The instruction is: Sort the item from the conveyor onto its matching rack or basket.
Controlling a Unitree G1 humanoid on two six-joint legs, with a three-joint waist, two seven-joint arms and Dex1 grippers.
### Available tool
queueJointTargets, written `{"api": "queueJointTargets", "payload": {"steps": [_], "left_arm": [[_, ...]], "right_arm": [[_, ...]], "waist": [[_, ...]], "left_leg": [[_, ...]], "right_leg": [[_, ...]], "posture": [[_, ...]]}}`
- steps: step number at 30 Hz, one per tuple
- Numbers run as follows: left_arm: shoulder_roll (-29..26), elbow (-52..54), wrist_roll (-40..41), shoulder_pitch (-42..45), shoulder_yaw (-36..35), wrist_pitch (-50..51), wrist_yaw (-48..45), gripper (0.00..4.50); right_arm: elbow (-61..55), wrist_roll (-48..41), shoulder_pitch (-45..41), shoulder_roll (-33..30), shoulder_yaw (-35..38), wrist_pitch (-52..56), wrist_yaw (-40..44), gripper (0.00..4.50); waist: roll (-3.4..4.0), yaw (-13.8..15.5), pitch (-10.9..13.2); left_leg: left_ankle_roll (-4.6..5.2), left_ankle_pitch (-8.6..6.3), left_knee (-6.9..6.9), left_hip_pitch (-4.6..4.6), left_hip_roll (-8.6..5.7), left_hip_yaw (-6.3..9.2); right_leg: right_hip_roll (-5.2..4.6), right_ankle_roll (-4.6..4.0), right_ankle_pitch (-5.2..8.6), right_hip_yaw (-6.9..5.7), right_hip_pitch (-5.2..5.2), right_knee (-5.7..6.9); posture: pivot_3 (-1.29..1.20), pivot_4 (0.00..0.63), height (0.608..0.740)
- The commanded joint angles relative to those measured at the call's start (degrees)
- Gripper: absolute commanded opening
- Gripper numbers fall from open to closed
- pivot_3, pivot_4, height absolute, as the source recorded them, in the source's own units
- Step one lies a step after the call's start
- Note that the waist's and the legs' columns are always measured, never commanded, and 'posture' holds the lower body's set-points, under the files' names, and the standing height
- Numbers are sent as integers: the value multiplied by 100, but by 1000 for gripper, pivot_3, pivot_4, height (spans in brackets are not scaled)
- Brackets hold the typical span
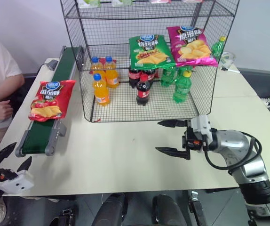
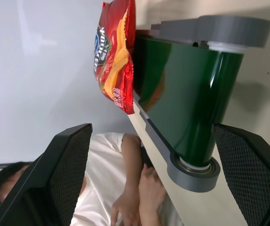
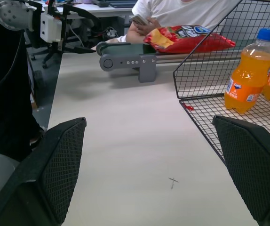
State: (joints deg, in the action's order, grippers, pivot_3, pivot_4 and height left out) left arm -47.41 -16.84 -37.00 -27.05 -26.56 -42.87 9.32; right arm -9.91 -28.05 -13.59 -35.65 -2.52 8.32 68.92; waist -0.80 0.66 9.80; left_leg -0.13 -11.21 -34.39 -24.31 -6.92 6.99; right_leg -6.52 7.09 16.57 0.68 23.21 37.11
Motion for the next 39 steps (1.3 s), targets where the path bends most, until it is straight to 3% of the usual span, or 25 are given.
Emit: {"api": "queueJointTargets", "payload": {"steps": [1, 39], "left_arm": [[-129, 79, 37, -5, 13, 66, 127, 4242], [-149, 314, 127, 257, 399, 381, 160, 4242]], "right_arm": [[-133, 18, -44, 21, -9, -118, 27, 4500], [110, 174, -137, 37, 72, -318, -102, 4500]], "waist": [[0, -1, 0], [-1, -3, -1]], "left_leg": [[0, 0, 0, 0, 0, 0], [-1, 2, -3, 14, 0, -4]], "right_leg": [[0, 0, 0, 0, 0, 0], [2, 2, -2, 1, -8, 10]], "posture": [[0, 150, 740], [0, 150, 740]]}}
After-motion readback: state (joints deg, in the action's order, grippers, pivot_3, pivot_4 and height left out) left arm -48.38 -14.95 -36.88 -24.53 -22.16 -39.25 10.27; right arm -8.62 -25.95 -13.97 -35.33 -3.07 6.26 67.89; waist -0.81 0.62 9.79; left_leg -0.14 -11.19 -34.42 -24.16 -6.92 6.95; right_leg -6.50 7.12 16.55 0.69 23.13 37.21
